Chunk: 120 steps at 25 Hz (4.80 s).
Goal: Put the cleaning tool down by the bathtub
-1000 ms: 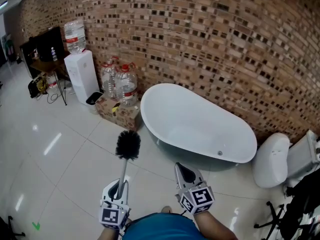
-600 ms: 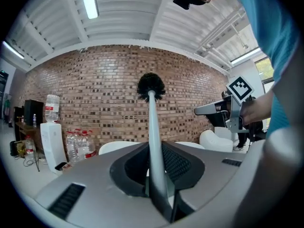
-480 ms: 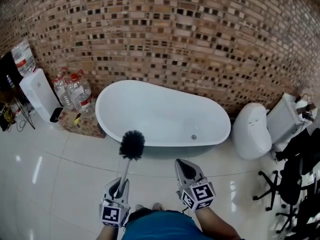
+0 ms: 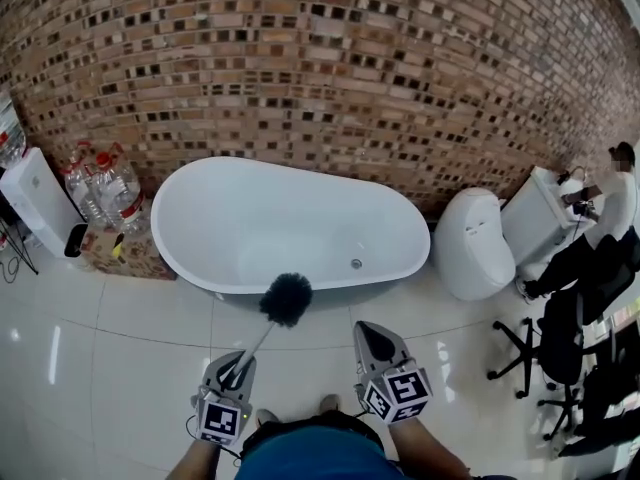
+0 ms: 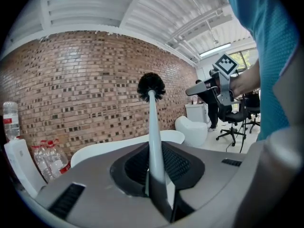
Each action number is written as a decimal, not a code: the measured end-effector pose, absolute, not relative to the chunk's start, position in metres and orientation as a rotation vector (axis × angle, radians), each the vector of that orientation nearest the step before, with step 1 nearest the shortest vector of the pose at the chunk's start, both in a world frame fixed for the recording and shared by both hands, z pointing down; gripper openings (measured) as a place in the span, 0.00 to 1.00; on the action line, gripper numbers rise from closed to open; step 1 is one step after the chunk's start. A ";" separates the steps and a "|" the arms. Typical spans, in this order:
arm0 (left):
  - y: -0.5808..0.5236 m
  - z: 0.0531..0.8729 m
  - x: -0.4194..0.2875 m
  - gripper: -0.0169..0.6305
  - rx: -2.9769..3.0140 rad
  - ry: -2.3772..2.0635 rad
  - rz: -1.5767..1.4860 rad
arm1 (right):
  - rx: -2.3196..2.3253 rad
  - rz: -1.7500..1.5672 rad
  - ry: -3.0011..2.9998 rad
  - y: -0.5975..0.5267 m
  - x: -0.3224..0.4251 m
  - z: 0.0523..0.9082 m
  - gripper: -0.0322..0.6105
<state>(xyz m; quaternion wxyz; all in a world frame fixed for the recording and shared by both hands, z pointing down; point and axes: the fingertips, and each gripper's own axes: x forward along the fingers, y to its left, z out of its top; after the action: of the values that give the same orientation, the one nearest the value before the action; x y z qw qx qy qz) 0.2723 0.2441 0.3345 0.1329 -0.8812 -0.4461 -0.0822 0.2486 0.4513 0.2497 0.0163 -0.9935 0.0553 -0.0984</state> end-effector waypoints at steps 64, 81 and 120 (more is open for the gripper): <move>0.653 0.935 0.418 0.13 -1.506 -1.544 -0.681 | -2.827 -0.795 -0.211 0.805 0.366 0.766 0.08; 0.675 1.060 0.458 0.13 -1.347 -1.396 -0.723 | -2.759 -0.953 -0.156 0.818 0.349 0.855 0.08; 0.650 0.601 0.382 0.03 -2.425 -1.470 -0.690 | -2.807 -0.789 -0.209 0.778 0.306 0.592 0.08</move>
<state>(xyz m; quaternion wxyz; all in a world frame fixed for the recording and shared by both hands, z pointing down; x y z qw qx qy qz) 0.3819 0.6501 0.6009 0.1112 -0.8258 -0.5005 -0.2350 0.3059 0.7783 0.5923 0.1090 -0.9545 -0.0712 -0.2683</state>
